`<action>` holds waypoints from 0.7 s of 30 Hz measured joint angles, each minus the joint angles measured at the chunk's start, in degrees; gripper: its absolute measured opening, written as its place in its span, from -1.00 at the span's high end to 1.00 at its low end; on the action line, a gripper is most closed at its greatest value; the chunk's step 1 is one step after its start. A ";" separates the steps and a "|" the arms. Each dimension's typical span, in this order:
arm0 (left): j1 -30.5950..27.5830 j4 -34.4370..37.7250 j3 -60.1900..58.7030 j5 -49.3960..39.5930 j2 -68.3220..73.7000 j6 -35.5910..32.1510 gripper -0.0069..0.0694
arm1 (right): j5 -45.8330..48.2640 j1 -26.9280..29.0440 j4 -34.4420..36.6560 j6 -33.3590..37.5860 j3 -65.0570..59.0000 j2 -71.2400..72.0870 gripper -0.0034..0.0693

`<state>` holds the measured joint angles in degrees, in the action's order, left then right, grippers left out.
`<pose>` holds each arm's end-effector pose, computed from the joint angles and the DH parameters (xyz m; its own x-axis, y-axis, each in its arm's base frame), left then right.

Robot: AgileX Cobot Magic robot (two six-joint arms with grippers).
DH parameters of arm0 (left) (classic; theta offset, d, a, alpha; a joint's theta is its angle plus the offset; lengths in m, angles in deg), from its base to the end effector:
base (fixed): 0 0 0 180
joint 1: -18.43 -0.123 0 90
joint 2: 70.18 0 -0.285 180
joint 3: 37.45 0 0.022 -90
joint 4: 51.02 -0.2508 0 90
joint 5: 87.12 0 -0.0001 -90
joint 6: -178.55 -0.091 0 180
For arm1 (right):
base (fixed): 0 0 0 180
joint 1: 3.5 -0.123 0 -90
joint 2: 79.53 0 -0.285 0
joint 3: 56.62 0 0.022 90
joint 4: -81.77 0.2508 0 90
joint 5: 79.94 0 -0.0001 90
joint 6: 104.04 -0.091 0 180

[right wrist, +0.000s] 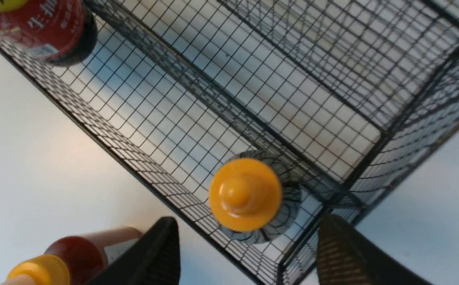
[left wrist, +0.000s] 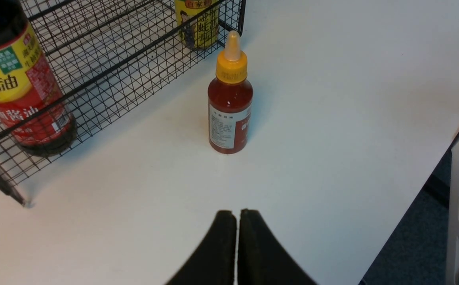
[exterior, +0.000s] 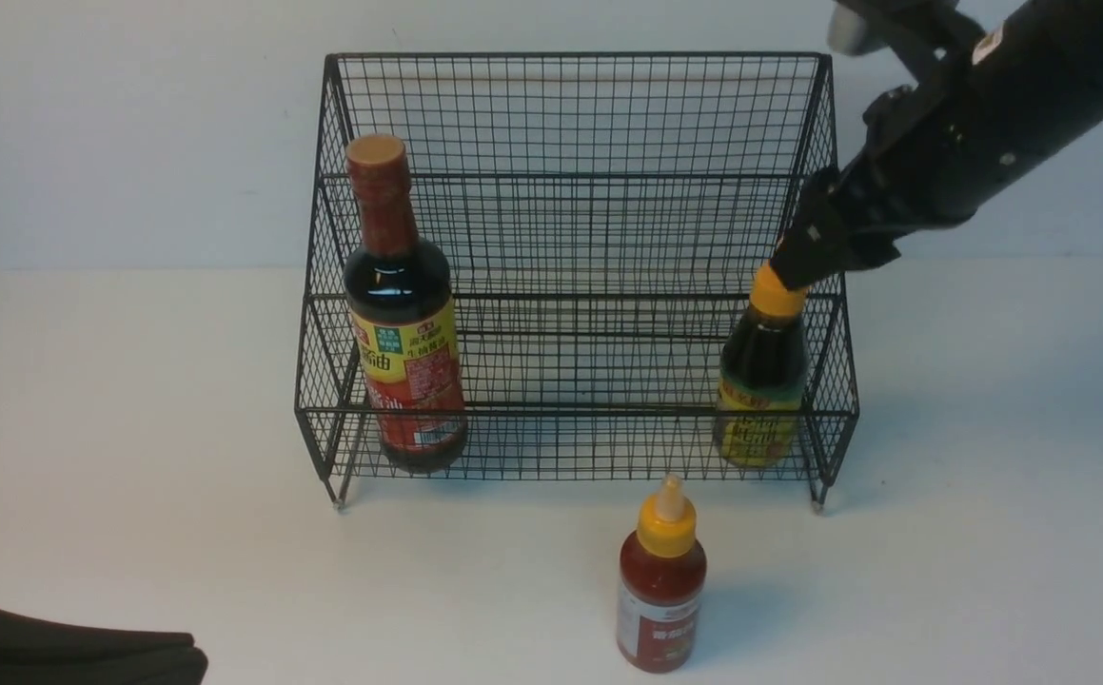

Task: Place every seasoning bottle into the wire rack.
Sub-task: Use the right arm to grab the condiment bottle closest to it

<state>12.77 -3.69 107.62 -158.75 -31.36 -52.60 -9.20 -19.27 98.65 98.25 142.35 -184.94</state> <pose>0.0624 -0.0577 0.3447 -0.4097 0.3438 -0.8450 0.7285 0.6808 -0.0763 0.3393 0.1218 0.3551 -0.7404 -0.4942 -0.4557 -0.6033 0.7874 0.1264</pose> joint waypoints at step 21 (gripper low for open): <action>0.00 -1.02 0.00 -0.07 0.00 0.00 0.83 | 1.40 -16.52 5.21 -18.16 -21.43 20.16 -0.28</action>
<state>12.77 -4.72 107.62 -158.82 -31.36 -52.60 -7.80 -35.79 103.86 80.09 120.92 -164.78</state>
